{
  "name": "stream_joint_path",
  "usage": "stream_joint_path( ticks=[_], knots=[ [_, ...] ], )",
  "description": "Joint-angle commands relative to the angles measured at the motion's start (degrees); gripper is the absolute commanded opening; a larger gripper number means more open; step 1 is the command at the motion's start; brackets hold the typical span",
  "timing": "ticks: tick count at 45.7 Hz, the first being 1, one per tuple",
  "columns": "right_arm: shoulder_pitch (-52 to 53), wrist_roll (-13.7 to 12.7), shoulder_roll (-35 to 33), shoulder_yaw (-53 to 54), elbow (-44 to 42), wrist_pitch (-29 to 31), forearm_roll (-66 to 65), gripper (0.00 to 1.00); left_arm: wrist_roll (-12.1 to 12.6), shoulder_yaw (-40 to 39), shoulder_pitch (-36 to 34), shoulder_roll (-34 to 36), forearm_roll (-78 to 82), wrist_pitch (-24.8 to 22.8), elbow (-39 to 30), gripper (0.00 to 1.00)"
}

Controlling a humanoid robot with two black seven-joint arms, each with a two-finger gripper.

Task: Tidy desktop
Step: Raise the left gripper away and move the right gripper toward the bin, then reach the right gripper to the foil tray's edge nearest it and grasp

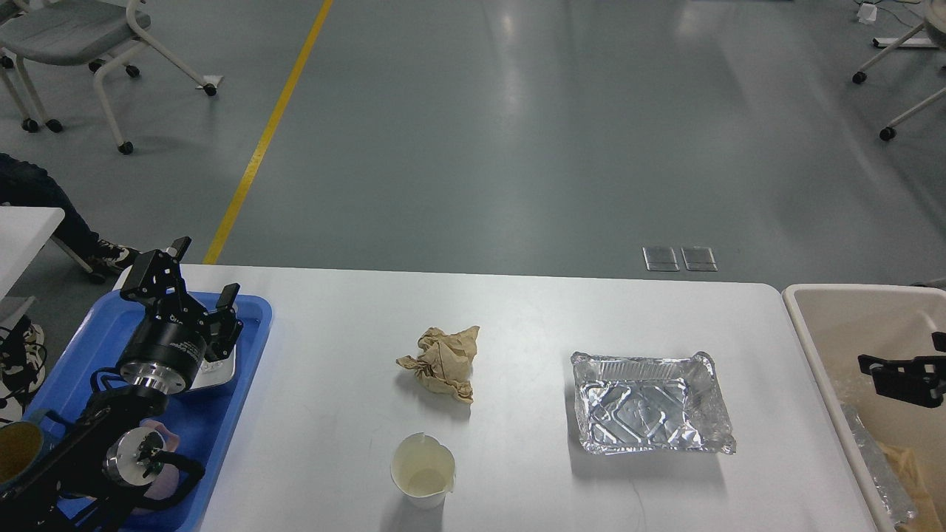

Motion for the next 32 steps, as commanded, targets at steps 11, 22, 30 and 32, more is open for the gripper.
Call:
stream_joint_path(
  ticks=[11,22,30,32],
  knots=[
    [0.17,0.79,6.74,-1.26,-3.42,4.42,0.26,1.00,0.08,0.61,0.15,-1.12,0.35,0.72,0.51,0.96],
    [5.44,0.88,18.87,-1.44,-9.75,6.71,0.26,1.00,0.00,1.23,0.32,-0.68,0.44,0.99,0.51,0.96],
    [7.29,0.70,23.89,-1.70,-13.36,8.29,0.97,1.00,0.00,1.23,0.94,-0.77,0.44,0.99,0.51,0.96],
    [7.21,0.62,24.68,-1.70,-13.53,10.04,1.32,1.00,0.00,1.23,0.94,-0.77,0.44,0.99,0.51,0.96]
  ],
)
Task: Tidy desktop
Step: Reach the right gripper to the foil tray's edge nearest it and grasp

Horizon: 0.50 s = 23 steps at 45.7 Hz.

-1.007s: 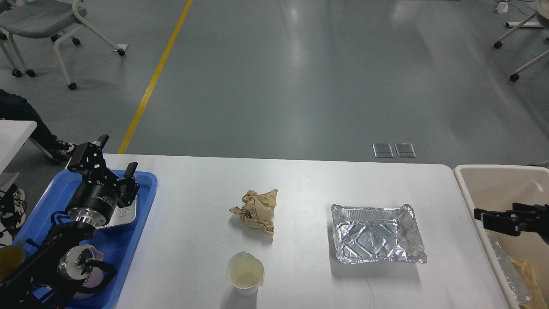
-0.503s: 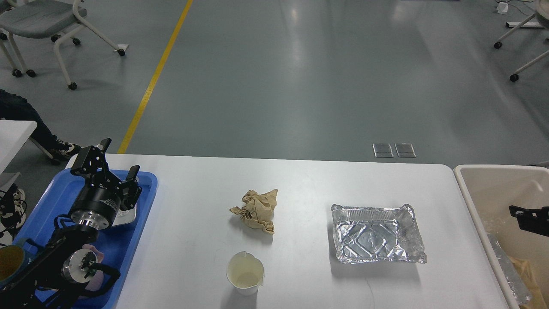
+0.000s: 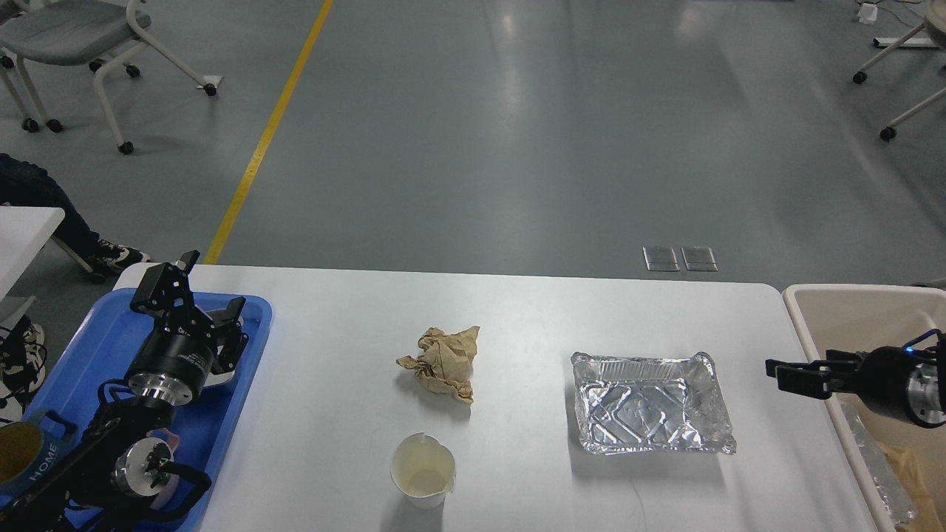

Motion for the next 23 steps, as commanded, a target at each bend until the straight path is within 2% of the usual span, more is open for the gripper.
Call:
stream_joint_path(
  ticks=[1,6,23],
  knots=[
    [0.32,-0.25,2.86,-0.12,-1.34,3.77,0.77,1.00,0.00,0.00,0.09,-0.16,0.03,0.07,0.00,0.96],
    [0.23,-0.34,4.79,-0.91,-1.34,5.89,0.86,1.00,0.00,0.00,0.09,-0.16,0.03,0.07,0.00,0.96],
    [1.55,-0.43,12.18,-2.40,-7.85,5.71,0.51,1.00,0.00,0.00,0.17,-0.25,0.03,-0.02,0.00,0.96]
  ],
)
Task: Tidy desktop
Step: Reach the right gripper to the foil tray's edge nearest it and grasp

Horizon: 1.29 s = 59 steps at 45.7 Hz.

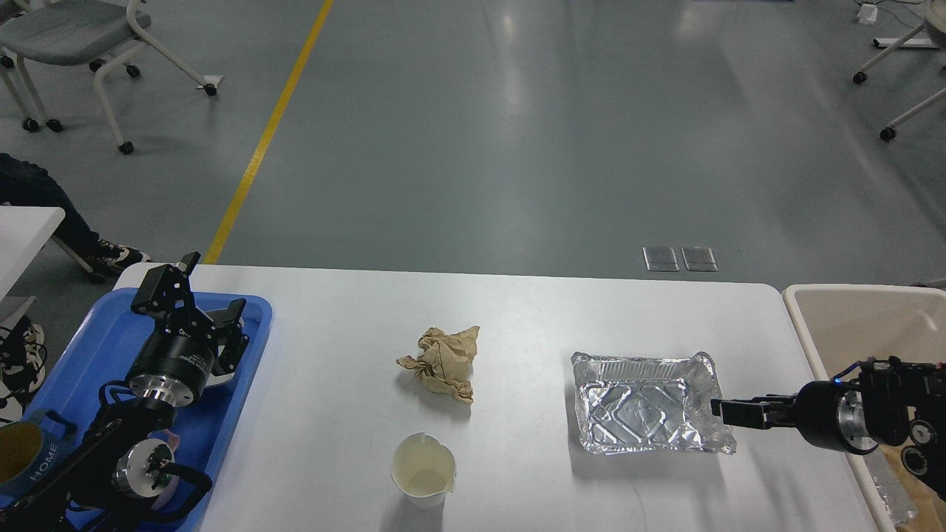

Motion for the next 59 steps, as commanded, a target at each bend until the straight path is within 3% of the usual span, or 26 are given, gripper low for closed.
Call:
stream_joint_path(
  ticks=[1,22,33,43,48,51,56,59],
  knots=[
    [0.81,0.00,2.06,-0.04,-2.48,-0.12,0.07,1.00,0.00,0.00,0.06,-0.09,0.00,-0.06,0.00,0.96],
    [2.48,0.09,8.65,-0.13,-10.40,-1.35,0.07,1.00,0.00,0.44,0.15,-0.09,0.00,-0.06,0.00,0.96],
    [2.92,0.35,10.15,-2.15,-11.10,-1.53,-0.29,0.89,0.00,0.44,0.85,0.00,0.00,-0.06,0.00,0.96],
    [4.68,0.35,11.82,-6.37,-15.05,-4.34,-0.29,0.72,-0.18,0.44,1.29,0.09,0.00,-0.15,0.00,0.96],
    [5.21,0.35,12.17,-8.04,-15.84,-5.05,-0.37,0.52,-0.18,0.44,1.29,0.09,0.00,-0.15,0.00,0.96],
    [5.30,0.35,12.17,-8.74,-16.02,-5.05,-0.37,0.27,-0.18,0.44,1.29,0.09,0.00,-0.15,0.00,0.96],
    [5.38,0.44,12.26,-8.92,-16.90,-5.05,-0.37,0.00,-0.18,0.44,1.37,0.09,0.00,-0.23,0.00,0.96],
    [5.65,0.61,12.17,-9.01,-16.90,-5.05,-0.29,0.00,-0.18,0.44,1.37,0.09,0.00,-0.23,0.00,0.96]
  ],
)
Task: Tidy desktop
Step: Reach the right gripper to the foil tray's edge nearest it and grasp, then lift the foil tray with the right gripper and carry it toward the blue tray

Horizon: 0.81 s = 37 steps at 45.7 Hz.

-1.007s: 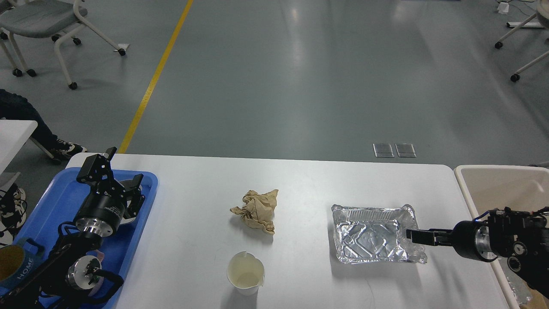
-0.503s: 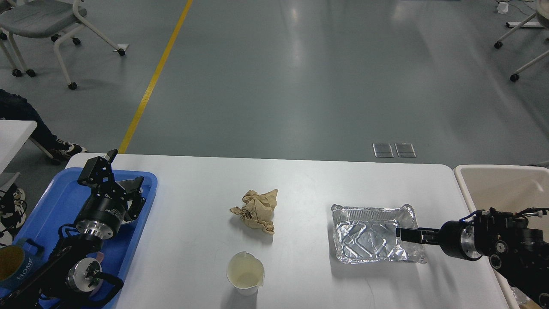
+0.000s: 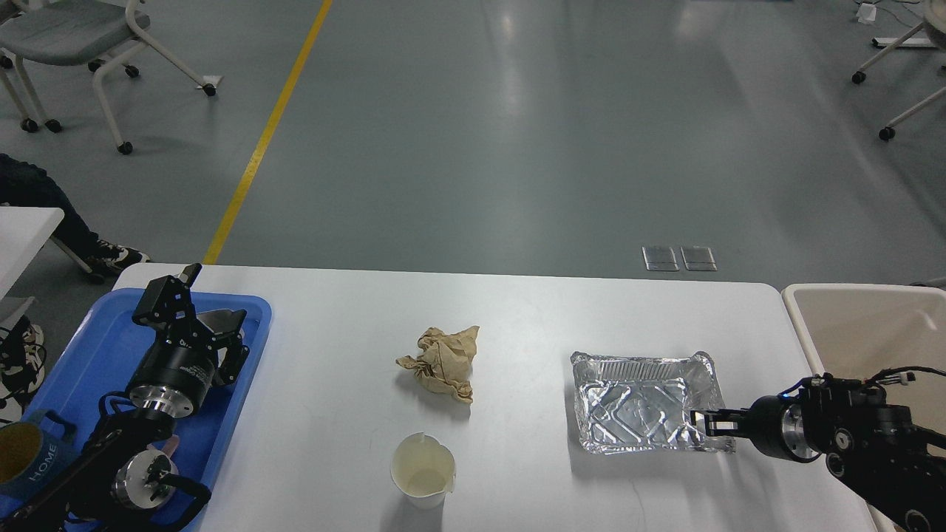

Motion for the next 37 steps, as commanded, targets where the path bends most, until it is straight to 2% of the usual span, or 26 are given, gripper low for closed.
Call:
stream_joint_path(
  ticks=[1,6,16,24,29,37],
  knots=[
    [0.50,0.59,-0.16,-0.17,-0.37,-0.01,0.08,0.00,0.00,0.00,0.04,0.00,0.00,-0.06,0.00,0.96],
    [1.03,2.35,-0.24,-0.17,-0.29,0.25,0.17,0.00,0.00,0.00,0.04,0.00,0.00,-0.06,0.00,0.96],
    [2.17,2.70,-0.07,-0.17,0.24,0.69,0.70,0.00,0.00,0.00,0.04,0.08,0.00,-0.23,0.00,0.96],
    [2.35,4.64,-1.03,-0.34,3.40,2.01,0.96,0.00,0.09,0.00,0.04,0.00,0.00,-0.23,0.00,0.96],
    [2.87,4.72,-3.49,-0.08,4.37,2.54,1.22,0.00,0.18,0.00,0.04,0.00,0.00,-0.23,0.00,0.96],
    [3.58,5.69,-10.96,-0.08,10.61,4.30,4.83,0.00,0.35,0.17,-0.05,-0.18,0.00,-0.23,0.00,0.96]
  ],
)
